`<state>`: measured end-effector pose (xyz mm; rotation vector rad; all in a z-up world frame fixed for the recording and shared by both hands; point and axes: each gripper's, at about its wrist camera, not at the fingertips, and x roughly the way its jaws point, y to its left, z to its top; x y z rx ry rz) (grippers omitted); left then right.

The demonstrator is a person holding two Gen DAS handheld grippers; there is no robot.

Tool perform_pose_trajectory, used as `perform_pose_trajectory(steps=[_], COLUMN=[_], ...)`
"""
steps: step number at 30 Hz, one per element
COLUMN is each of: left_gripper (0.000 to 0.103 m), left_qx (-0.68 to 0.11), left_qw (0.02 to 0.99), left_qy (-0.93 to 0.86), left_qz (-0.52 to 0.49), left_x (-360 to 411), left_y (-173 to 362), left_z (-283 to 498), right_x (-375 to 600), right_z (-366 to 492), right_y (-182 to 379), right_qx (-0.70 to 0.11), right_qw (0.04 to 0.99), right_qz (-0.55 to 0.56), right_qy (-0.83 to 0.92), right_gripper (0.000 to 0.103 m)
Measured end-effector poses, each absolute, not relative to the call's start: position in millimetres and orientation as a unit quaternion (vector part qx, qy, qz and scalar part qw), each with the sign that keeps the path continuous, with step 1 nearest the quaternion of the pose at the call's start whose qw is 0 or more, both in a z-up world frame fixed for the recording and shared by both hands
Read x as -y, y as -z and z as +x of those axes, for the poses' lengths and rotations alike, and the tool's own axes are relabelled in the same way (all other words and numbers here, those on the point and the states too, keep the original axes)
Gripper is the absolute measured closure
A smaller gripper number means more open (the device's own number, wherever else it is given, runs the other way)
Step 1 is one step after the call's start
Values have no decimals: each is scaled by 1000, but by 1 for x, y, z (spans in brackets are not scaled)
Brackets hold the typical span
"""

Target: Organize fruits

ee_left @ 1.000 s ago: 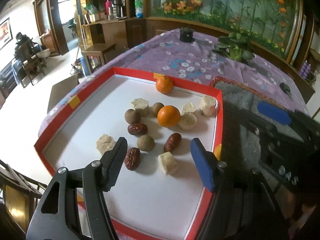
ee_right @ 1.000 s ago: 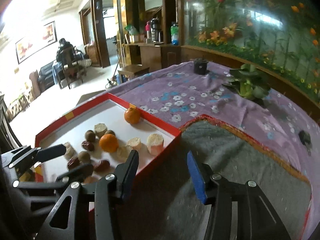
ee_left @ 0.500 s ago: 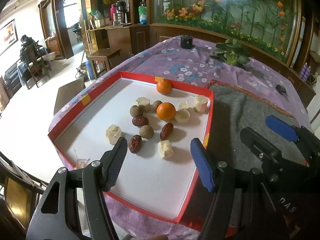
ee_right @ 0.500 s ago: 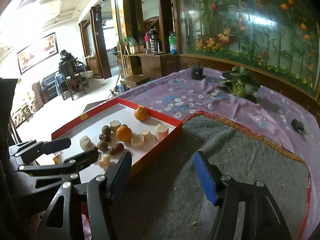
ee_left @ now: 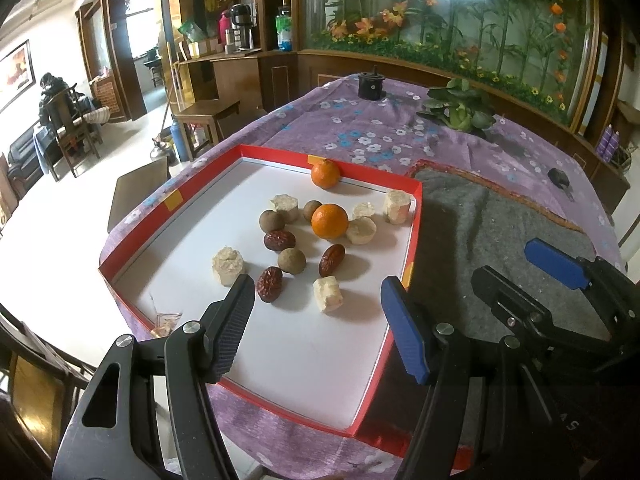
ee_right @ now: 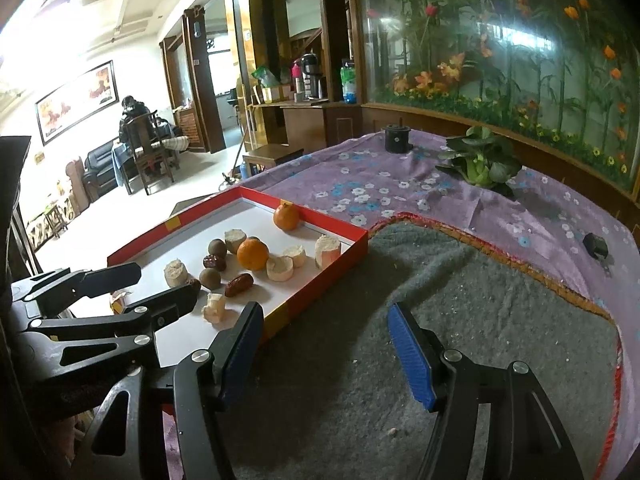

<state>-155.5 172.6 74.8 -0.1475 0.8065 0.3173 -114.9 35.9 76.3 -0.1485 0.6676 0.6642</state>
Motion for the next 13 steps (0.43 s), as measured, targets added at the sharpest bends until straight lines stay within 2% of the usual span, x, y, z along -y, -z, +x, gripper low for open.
perform_pose_trajectory(steps=[13], left_gripper=[37], left_qx=[-383], left_qw=[906], left_qy=[-168], left_qz=[-61], left_x=[-179], left_y=[-75], left_z=[-156], right_x=[-38], right_z=[-111], right_y=[-74], right_qx=[-327], right_qw=[886], right_qz=[-72], right_qy=[-320], right_gripper=[40])
